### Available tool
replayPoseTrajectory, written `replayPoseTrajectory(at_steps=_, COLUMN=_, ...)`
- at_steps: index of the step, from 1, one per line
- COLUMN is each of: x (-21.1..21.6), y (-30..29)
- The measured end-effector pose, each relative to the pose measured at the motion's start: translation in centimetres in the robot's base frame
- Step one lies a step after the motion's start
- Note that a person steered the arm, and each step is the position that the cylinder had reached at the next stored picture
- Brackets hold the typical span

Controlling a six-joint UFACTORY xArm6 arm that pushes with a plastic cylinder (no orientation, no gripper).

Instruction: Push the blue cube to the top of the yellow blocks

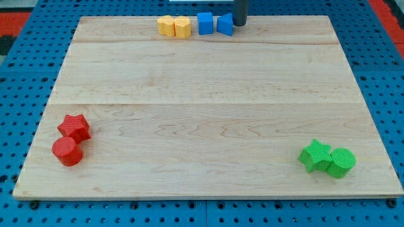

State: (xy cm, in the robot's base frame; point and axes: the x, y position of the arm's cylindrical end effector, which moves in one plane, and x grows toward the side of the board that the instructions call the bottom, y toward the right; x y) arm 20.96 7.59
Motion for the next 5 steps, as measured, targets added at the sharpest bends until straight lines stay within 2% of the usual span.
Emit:
replayPoseTrajectory(at_steps=2, x=1.2, y=-5.8)
replayPoseTrajectory(at_steps=5, x=-1.6, y=-4.5)
